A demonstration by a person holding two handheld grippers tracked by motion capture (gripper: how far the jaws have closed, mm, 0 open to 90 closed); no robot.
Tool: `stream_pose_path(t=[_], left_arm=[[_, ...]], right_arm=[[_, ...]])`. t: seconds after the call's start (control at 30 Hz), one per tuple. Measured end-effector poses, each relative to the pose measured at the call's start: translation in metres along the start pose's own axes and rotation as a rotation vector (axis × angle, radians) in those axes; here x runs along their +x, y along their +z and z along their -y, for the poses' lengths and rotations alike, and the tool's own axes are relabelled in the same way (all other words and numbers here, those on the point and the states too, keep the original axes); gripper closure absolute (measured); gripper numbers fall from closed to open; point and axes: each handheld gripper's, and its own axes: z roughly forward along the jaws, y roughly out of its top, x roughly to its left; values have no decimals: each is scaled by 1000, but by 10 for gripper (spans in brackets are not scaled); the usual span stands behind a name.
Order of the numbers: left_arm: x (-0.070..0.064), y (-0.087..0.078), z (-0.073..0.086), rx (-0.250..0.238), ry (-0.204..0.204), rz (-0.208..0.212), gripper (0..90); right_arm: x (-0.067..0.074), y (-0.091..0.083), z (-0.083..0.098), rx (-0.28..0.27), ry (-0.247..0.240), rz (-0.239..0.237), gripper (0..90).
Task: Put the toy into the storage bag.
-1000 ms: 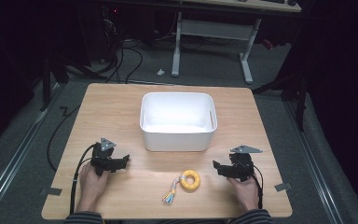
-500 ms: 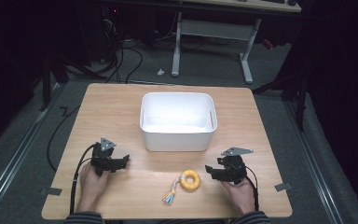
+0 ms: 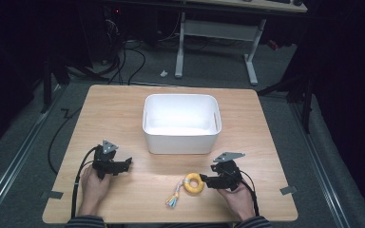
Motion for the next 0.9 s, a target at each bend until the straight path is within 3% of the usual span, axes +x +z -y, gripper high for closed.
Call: stream_pose_path(t=[0.23, 0.6, 0.9], left_arm=[[0, 0, 0, 0, 0, 0, 144], [0, 0, 0, 0, 0, 0, 144], [0, 0, 0, 0, 0, 0, 144]], right_arm=[[5, 8, -1, 28, -11, -15, 398], [10, 21, -5, 86, -31, -54, 502], [13, 27, -5, 112, -43, -49, 539]])
